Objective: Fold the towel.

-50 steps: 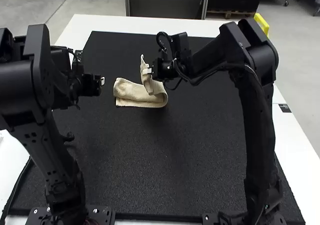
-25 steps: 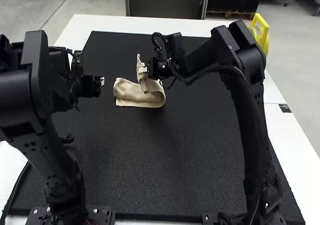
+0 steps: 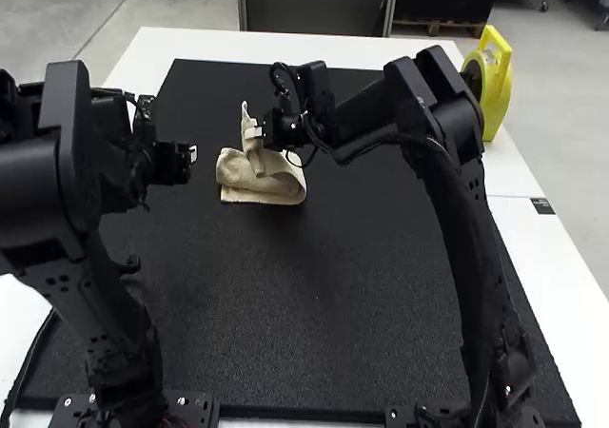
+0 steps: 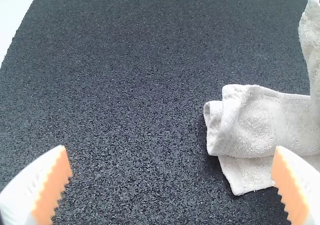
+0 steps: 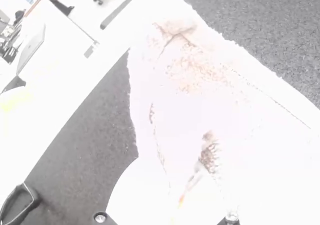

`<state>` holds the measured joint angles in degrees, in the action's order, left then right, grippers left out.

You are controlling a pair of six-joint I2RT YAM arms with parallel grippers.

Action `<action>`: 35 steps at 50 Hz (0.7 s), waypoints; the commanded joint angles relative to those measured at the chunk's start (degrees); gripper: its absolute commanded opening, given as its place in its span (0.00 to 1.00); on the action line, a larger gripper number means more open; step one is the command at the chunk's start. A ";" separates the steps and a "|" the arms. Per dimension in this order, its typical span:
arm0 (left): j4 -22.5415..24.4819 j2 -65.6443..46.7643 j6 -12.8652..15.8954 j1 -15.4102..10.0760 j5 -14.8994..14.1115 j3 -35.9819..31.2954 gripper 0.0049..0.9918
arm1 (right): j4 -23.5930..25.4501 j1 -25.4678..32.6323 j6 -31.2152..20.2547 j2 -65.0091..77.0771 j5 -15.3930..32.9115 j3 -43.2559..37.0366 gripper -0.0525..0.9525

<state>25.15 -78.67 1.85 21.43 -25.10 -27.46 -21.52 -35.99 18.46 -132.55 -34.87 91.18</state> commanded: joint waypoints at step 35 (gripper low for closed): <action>0.25 2.38 -0.09 2.91 -0.47 0.92 0.95 | 0.78 -2.86 1.49 -5.52 0.16 10.60 0.24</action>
<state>25.06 -78.24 1.87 23.79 -25.12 -26.72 -20.49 -37.82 19.51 -137.95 -34.85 99.42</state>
